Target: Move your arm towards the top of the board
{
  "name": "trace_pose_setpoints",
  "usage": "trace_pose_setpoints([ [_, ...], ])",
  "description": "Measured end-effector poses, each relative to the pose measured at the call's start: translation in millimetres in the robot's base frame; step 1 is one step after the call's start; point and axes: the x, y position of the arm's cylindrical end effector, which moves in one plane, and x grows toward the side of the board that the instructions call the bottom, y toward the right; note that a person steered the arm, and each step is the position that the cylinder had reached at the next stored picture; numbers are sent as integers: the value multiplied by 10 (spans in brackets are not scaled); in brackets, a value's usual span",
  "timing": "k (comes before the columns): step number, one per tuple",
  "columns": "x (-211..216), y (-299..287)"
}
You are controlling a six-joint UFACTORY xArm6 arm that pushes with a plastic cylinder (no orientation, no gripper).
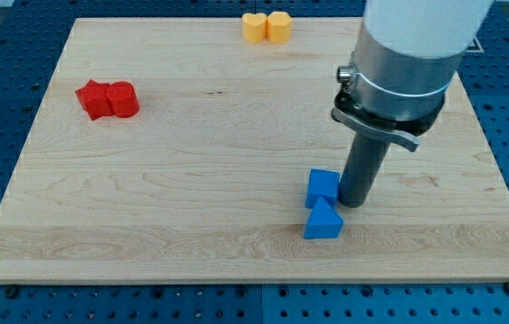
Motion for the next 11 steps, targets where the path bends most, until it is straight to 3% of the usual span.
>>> trace_pose_setpoints([
  [4, 1, 51],
  [6, -366, 347],
  [11, -1023, 383],
])
